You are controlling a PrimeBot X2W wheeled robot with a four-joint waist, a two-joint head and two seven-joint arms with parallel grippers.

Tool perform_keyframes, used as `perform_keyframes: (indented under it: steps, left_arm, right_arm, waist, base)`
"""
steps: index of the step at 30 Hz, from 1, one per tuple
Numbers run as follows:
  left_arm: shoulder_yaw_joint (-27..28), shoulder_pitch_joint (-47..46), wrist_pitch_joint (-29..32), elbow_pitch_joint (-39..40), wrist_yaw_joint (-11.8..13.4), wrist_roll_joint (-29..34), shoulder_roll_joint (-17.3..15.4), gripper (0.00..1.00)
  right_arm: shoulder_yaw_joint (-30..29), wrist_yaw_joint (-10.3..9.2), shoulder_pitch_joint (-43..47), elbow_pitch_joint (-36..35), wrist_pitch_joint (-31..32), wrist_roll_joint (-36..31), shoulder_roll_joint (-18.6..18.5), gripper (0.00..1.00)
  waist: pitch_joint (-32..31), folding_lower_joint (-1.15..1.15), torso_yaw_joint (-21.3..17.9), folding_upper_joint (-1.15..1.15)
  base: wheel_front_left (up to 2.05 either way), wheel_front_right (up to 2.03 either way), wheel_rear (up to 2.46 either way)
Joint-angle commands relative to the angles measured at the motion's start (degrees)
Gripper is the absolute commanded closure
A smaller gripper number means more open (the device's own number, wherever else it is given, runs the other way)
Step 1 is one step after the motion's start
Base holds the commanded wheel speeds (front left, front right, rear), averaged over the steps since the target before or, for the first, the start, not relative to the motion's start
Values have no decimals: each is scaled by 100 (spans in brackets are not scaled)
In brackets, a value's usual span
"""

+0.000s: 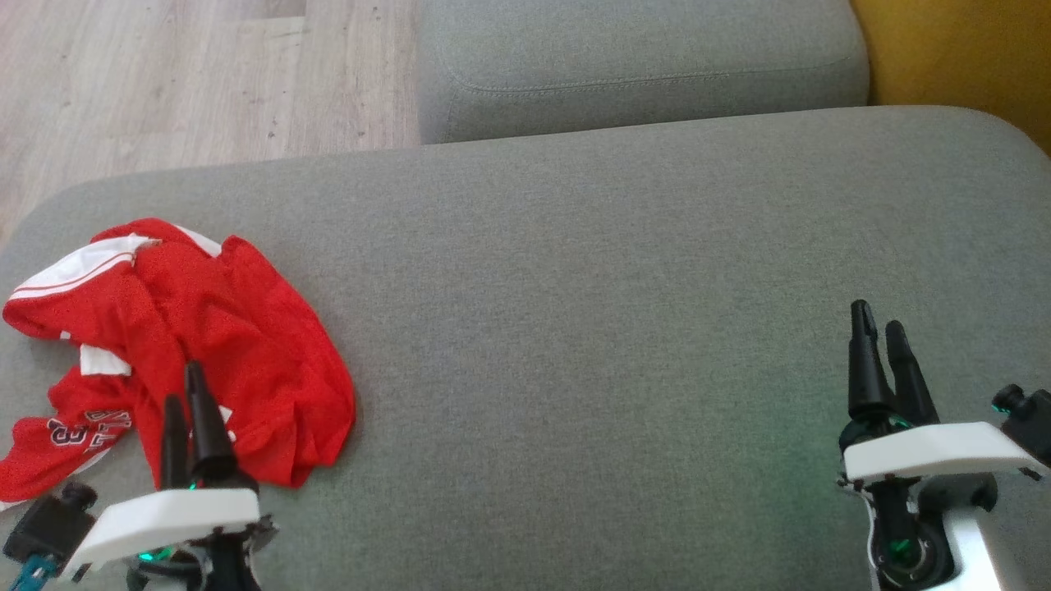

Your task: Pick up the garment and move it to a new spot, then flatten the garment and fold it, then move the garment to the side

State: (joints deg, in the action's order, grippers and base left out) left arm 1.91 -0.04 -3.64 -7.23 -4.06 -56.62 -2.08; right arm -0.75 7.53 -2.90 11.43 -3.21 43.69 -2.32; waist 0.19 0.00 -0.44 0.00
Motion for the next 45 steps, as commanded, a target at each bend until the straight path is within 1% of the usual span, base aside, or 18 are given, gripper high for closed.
perform_keyframes:
  steps: [1, 5, 9, 12, 23, 30, 37, 45]
  left_arm:
    - [36, -218, -66, 247, 5, 265, -53, 0]
    - [-97, -201, -133, 267, 37, 778, -55, 0]
    - [-209, -198, -200, 227, 14, 1250, -56, 0]
    - [-243, -203, -234, 221, 25, 1435, -57, 0]
    - [-516, -206, -419, 428, 106, 2567, -96, 0]
    - [-744, -194, -537, 539, 260, 3205, -197, 0]
    - [-1046, -205, -654, 596, 469, 3816, -375, 0]
    - [-1342, -206, -789, 638, 724, 4374, -555, 0]
  right_arm:
    - [100, -2, -304, -227, -104, -236, -37, 0]
    - [172, -2, -330, -225, -171, -616, -38, 0]
    - [217, -2, -340, -247, -238, -1015, -39, 0]
    - [240, -2, -329, -281, -272, -1196, -40, 0]
    - [453, -3, -303, -401, -458, -2181, -43, 0]
    - [546, -3, -292, -463, -577, -2793, -45, 0]
    - [640, -3, -289, -527, -695, -3372, -47, 0]
    - [730, -4, -289, -620, -830, -3961, -49, 0]
  waist:
    - [4, 0, -6, 0]
    - [20, 0, -34, 0]
    - [29, 0, -38, 0]
    - [31, 0, -37, 0]
    - [28, 0, -90, 0]
    - [24, 0, -122, 0]
    - [16, 0, -132, 0]
    - [0, 0, -149, 0]
  base:
    - [0, 0, 0]
    - [0, 0, 0]
    - [0, 0, 0]
    - [0, 0, 0]
    - [0, 0, 0]
    - [0, 0, 0]
    - [0, 0, 0]
    - [0, 0, 0]
